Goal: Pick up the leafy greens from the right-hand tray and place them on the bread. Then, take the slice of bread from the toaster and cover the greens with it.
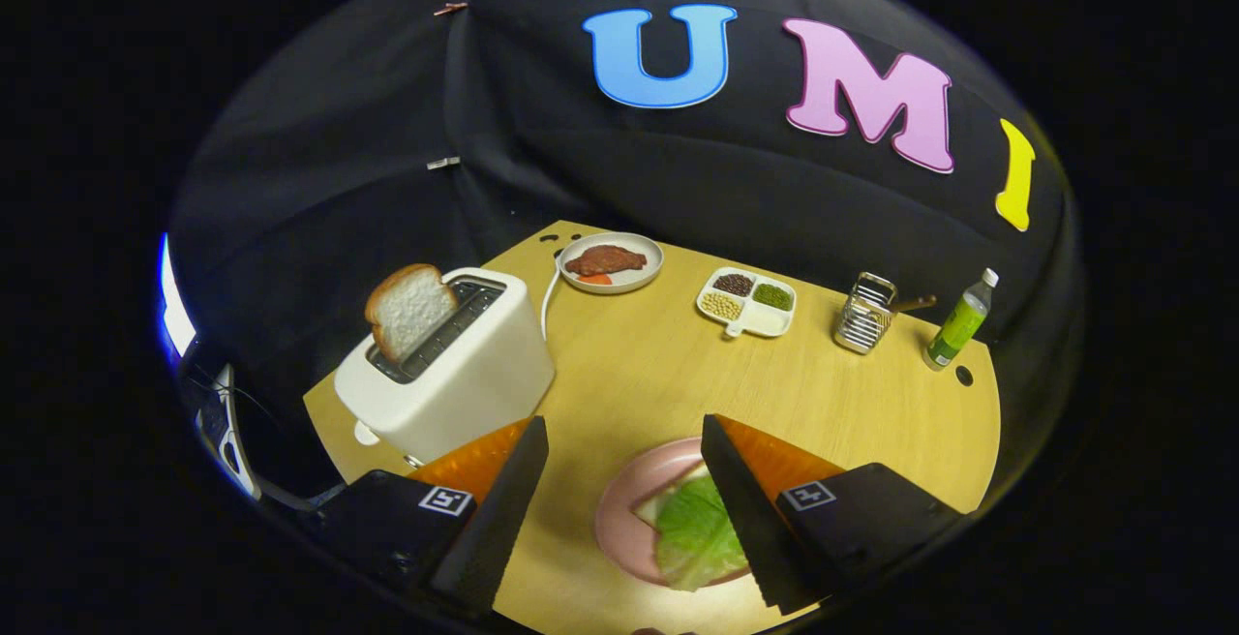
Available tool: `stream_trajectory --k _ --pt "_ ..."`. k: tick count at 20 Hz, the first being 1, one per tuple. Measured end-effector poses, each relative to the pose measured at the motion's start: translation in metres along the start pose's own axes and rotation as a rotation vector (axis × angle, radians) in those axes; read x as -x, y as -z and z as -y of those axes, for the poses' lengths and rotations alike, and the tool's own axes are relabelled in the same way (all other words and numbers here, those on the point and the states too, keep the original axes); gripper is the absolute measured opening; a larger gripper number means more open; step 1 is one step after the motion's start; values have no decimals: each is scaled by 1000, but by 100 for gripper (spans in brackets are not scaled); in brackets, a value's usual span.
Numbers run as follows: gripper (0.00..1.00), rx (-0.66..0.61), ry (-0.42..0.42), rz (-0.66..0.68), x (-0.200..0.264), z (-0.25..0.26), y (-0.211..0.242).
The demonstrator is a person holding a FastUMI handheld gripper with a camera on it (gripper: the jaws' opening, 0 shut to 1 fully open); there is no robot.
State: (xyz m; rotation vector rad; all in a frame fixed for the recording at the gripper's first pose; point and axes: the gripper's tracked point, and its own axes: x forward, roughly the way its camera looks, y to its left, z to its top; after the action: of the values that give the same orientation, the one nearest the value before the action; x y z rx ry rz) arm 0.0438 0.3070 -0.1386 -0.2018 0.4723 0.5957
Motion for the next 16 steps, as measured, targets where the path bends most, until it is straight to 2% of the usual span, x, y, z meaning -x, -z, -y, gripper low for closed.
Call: stream_trajectory --k 5,16 --pt "99 63 -90 68 -6 -53 -38" --pt "99 164 -247 56 -37 -160 -56"
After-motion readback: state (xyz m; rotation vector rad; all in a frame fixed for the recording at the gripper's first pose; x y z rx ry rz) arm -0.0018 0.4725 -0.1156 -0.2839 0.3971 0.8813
